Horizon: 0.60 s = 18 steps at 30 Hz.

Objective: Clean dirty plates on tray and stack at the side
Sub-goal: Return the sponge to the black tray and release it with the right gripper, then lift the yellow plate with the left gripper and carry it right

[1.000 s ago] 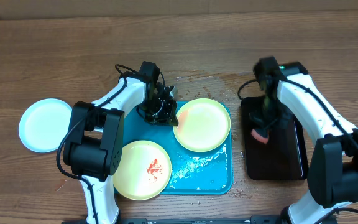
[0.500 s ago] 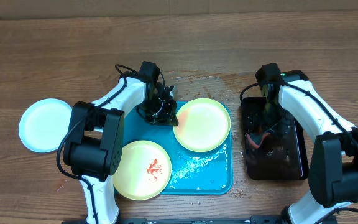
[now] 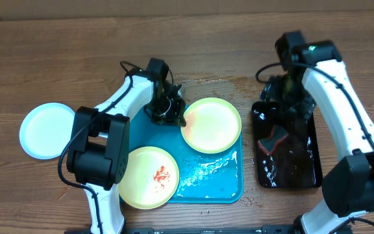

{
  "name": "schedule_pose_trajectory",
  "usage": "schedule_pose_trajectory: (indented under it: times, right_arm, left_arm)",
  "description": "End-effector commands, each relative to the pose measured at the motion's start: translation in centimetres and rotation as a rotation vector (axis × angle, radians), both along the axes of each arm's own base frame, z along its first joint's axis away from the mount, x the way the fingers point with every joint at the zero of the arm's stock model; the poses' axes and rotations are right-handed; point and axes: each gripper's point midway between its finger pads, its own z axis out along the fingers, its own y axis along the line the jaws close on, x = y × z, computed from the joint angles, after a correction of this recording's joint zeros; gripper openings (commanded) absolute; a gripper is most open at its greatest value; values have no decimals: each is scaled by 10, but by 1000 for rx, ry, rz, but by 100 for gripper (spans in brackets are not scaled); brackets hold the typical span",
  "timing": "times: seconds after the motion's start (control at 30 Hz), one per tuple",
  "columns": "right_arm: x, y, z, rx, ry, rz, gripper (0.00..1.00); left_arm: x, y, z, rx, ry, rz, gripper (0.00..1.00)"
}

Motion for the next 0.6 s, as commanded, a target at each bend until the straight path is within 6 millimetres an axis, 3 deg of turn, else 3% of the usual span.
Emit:
schedule_pose_trajectory:
  times: [0.0, 0.2, 0.27, 0.33, 0.37, 0.5, 0.57]
  right_arm:
    - [15, 0, 48, 1, -121, 22, 88]
    - [25, -5, 108, 15, -253, 34, 82]
    - [26, -13, 128, 18, -298, 14, 70]
    - [28, -21, 150, 27, -355, 30, 50]
    - [30, -23, 161, 37, -393, 62, 47]
    - [32, -36, 193, 37, -499, 70, 46]
    - [31, -41, 205, 31, -539, 77, 53]
  left_arm:
    - [17, -9, 47, 42, -126, 1, 4]
    - [10, -16, 70, 131, -159, -17, 4]
    - [6, -21, 75, 157, -168, -31, 4]
    - [3, -27, 80, 185, -184, -54, 4]
    - [2, -30, 81, 200, -196, -65, 4]
    - [1, -48, 91, 253, -265, -102, 4]
    - [1, -60, 99, 265, -308, -114, 4]
